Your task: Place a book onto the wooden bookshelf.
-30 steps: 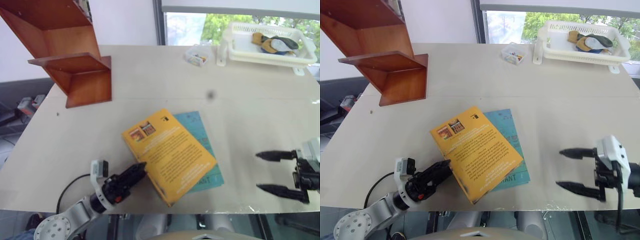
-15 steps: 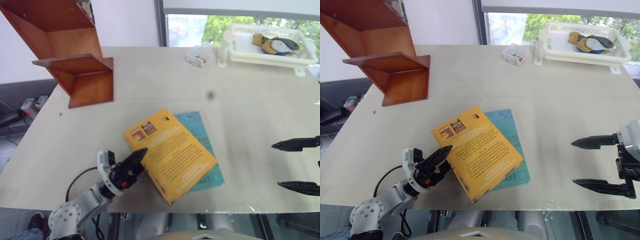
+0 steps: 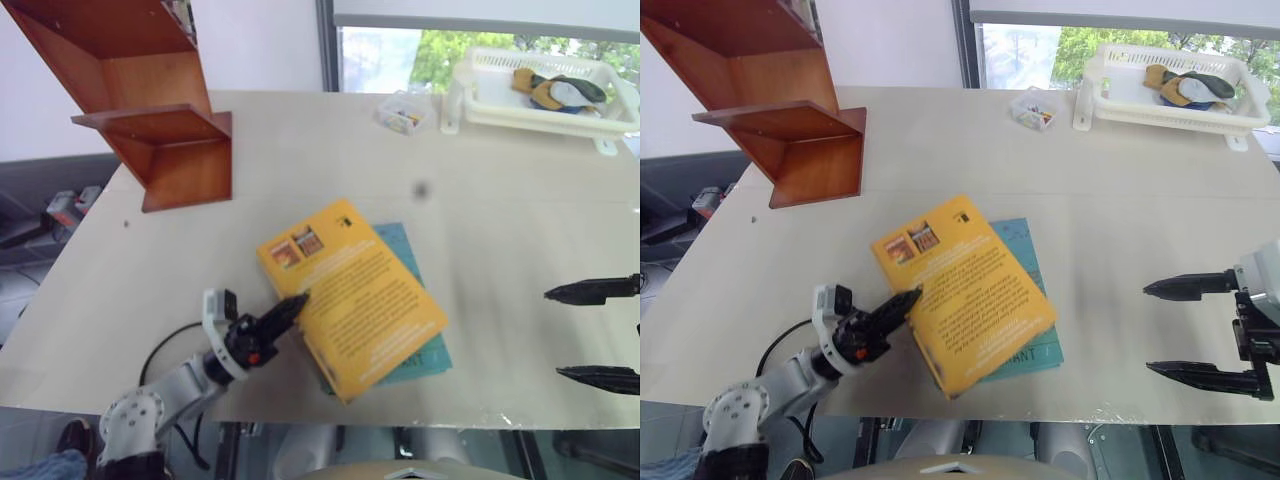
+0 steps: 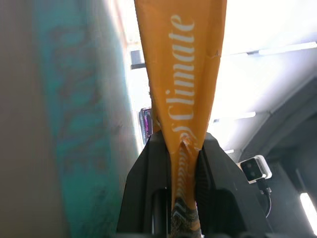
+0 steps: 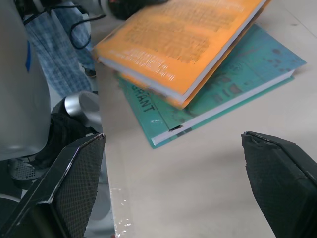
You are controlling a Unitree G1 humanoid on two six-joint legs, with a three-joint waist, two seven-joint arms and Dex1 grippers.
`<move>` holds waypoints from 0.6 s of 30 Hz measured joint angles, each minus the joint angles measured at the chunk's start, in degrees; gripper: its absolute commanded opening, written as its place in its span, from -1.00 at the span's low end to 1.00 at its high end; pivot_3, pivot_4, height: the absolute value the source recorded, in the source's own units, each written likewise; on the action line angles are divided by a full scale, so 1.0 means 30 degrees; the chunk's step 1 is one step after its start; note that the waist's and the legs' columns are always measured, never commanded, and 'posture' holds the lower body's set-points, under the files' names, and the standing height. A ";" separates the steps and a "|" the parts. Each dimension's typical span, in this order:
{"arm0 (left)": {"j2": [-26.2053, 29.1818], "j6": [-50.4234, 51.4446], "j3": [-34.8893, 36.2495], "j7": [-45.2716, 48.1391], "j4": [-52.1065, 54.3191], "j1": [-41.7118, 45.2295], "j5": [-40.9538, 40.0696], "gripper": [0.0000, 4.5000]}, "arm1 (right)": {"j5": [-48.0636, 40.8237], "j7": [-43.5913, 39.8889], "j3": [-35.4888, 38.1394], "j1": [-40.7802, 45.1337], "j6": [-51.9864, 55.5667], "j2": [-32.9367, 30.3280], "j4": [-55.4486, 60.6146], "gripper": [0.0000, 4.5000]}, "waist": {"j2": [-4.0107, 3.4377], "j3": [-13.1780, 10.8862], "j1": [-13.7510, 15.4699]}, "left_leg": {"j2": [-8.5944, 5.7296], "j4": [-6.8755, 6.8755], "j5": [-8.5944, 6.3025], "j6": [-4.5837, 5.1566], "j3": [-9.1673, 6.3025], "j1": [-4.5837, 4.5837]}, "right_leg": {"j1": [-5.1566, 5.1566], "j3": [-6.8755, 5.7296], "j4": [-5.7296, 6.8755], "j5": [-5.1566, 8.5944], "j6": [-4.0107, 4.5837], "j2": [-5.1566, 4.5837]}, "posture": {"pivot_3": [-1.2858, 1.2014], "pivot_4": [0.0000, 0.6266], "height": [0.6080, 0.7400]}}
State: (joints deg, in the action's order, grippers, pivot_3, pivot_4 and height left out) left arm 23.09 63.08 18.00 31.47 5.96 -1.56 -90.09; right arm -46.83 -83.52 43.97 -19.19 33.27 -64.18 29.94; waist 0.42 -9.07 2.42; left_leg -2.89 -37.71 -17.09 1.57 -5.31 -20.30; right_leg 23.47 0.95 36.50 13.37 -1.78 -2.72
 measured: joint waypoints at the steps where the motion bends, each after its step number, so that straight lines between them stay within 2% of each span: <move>1: 0.0127 -0.0221 0.0011 -0.0104 0.0204 0.0901 0.0005 -0.93 | -0.0004 0.0000 -0.0011 0.0257 -0.0018 0.0034 -0.0310 1.00 | 0.0006 -0.0004 0.0005 | -0.0002 -0.0032 0.0002 -0.0004 -0.0004 -0.0041 | 0.0031 -0.0007 0.0007 -0.0003 -0.0001 -0.0001 | 0.03 -0.52 1.00; 4: 0.0853 -0.1229 0.0037 -0.0044 0.1077 0.3844 0.0569 -0.93 | -0.0570 0.0048 -0.0044 0.1495 0.0043 0.0248 -0.1331 1.00 | 0.0010 -0.0007 -0.0005 | -0.0012 -0.0167 0.0004 -0.0007 -0.0047 -0.0148 | 0.0070 -0.0050 0.0021 -0.0025 -0.0014 0.0007 | 0.03 -0.52 1.00; 7: 0.1878 -0.2327 -0.0249 0.0596 0.1393 0.6439 0.2686 -0.93 | -0.1366 0.0054 -0.0073 0.2837 0.0073 0.0561 -0.2760 1.00 | 0.0017 -0.0012 -0.0032 | -0.0040 -0.0175 0.0003 -0.0003 -0.0030 -0.0151 | 0.0065 -0.0028 0.0012 -0.0035 -0.0028 -0.0003 | 0.03 -0.52 1.00; 11: 0.4310 -0.4598 -0.2525 0.3309 0.1322 0.9184 0.7940 -0.93 | -0.1761 0.0027 -0.0506 0.4492 0.0044 0.0799 -0.4542 1.00 | 0.0042 -0.0034 -0.0092 | -0.0043 -0.0161 0.0004 -0.0001 -0.0004 -0.0148 | 0.0068 -0.0012 -0.0005 -0.0034 -0.0029 0.0009 | 0.03 -0.52 1.00; 13: 0.5679 -0.6380 -0.4429 0.5424 0.0317 1.1136 1.1346 -0.93 | -0.2693 0.0229 -0.1055 0.6411 0.0187 0.1255 -0.5487 1.00 | 0.0065 -0.0078 -0.0148 | -0.0040 -0.0161 0.0005 0.0000 0.0013 -0.0147 | 0.0069 -0.0007 -0.0007 -0.0035 -0.0026 0.0024 | 0.03 -0.52 1.00; 18: 0.7332 -1.1490 -0.7367 0.9576 -0.2778 1.5804 1.7841 -0.93 | -0.4193 0.0573 -0.2128 0.9988 0.0525 0.2213 -0.7664 1.00 | 0.0079 -0.0105 -0.0211 | -0.0035 -0.0157 0.0003 0.0006 0.0005 -0.0170 | 0.0076 -0.0012 -0.0034 -0.0040 -0.0032 0.0016 | 0.03 -0.52 1.00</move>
State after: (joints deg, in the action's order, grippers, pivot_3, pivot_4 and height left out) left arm 45.09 28.61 -4.10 60.20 -2.38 45.85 -36.57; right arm -59.41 -81.80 37.58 10.78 34.85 -57.54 6.95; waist 0.65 -9.38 1.79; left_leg -2.99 -38.18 -17.08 1.59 -5.29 -20.81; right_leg 23.69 0.92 36.40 13.25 -1.88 -2.67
